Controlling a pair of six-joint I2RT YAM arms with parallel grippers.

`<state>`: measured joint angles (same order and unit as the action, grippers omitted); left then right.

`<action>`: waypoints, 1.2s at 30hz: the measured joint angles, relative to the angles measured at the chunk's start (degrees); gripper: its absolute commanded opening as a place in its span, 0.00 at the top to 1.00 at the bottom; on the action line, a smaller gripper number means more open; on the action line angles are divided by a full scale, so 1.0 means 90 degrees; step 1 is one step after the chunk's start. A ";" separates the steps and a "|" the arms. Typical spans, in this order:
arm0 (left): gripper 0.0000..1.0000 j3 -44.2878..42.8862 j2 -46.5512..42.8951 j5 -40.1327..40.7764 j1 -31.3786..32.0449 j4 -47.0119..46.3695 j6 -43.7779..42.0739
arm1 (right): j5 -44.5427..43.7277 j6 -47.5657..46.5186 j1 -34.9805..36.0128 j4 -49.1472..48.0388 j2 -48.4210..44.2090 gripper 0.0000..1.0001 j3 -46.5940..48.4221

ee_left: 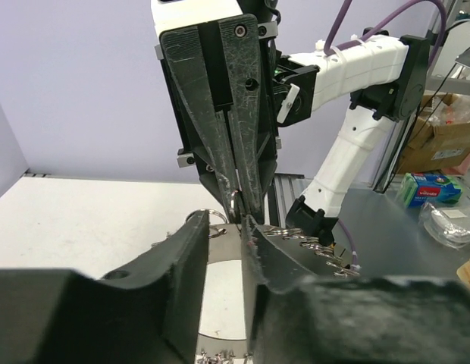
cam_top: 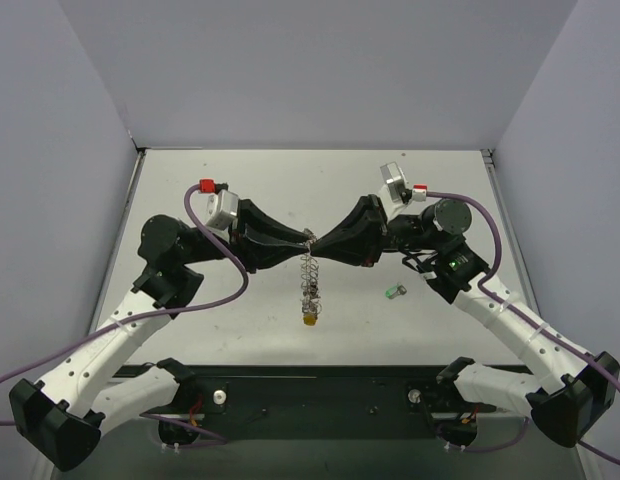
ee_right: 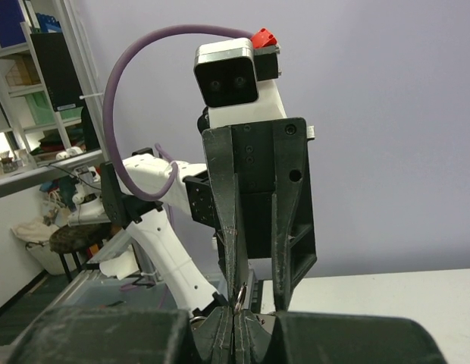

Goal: Put the keys on the keyring

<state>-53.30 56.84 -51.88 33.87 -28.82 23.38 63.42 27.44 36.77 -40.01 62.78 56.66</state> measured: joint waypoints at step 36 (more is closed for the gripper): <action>1.00 -0.0318 0.0121 0.0294 0.0464 0.0741 -0.0707 | 0.0415 -0.0289 -0.0199 0.0318 -0.0155 0.56 -0.0012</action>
<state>-56.16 57.93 -49.23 38.04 -22.15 17.02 67.16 24.84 34.98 -37.15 61.39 56.55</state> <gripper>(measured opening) 0.023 0.293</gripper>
